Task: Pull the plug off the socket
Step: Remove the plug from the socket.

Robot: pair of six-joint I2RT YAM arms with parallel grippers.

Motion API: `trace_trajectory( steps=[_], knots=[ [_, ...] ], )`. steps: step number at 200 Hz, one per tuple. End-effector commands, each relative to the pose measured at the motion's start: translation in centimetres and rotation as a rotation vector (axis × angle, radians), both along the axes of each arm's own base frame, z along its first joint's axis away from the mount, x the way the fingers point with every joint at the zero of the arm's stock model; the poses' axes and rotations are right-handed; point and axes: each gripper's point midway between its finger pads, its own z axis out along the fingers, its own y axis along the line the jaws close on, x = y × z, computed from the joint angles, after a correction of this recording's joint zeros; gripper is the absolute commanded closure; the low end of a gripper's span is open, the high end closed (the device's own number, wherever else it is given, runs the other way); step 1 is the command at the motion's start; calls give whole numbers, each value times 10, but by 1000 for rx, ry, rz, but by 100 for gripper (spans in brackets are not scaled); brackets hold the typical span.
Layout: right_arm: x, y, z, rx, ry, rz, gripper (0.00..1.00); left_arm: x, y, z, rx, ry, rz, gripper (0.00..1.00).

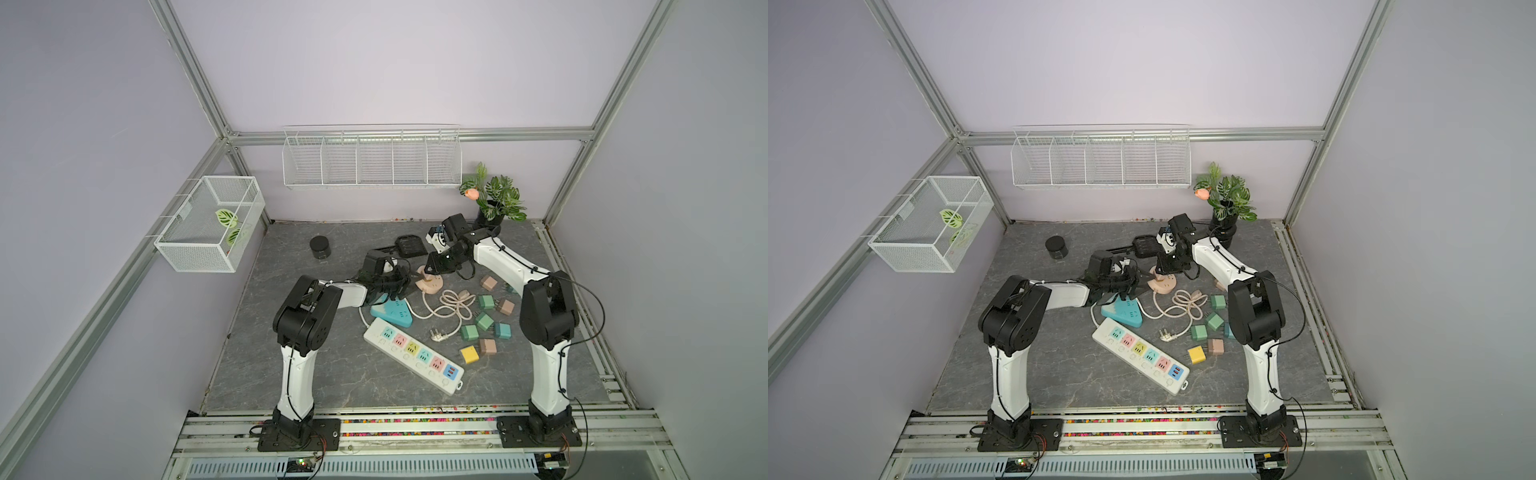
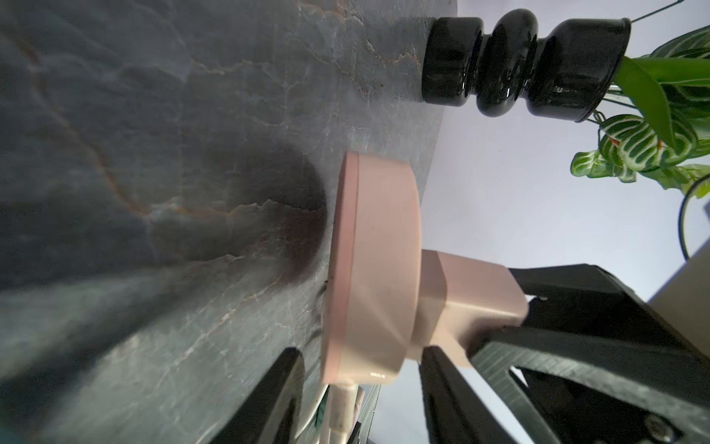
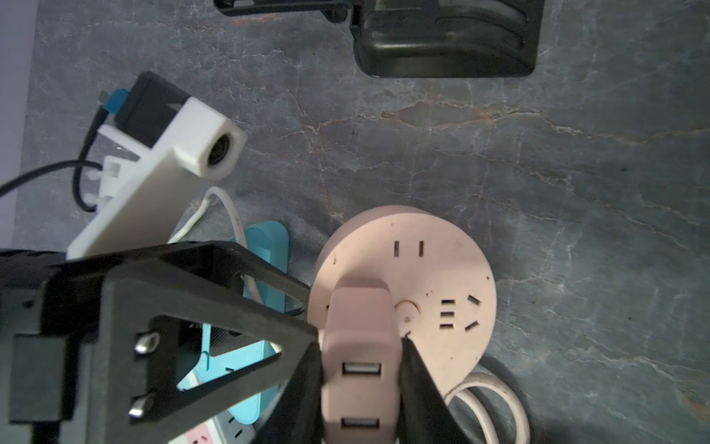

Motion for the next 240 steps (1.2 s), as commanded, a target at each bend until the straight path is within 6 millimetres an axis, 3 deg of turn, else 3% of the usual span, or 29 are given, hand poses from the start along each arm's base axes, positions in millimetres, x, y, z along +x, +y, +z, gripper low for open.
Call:
trace_trajectory(
  steps=[1, 31, 56, 76, 152, 186, 209, 240],
  knots=[
    [-2, 7, 30, 83, -36, 0, 81, 7, -7, 5, -20, -22, -14, 47],
    [-4, 9, 30, 106, -23, 8, 81, 7, -4, 0, -3, -11, 0, 52],
    [-4, 6, 28, 88, -21, -7, 81, 6, 0, -5, 4, 5, 10, 77],
    [-3, 0, 29, 79, -22, -23, 81, 4, 6, -14, 31, 32, 25, 86],
    [-9, -33, 52, -23, -94, -94, 82, -6, 42, -56, 269, 92, 40, 91],
    [-10, -49, 54, -45, -101, -136, 82, -5, 47, -57, 337, 58, 17, 92],
    [-8, -47, 48, 6, -60, -154, 83, -2, 47, -50, 366, 9, -6, 93],
    [17, -49, 43, 2, -42, -193, 84, -1, 45, -46, 403, -17, -40, 94]
  ],
)
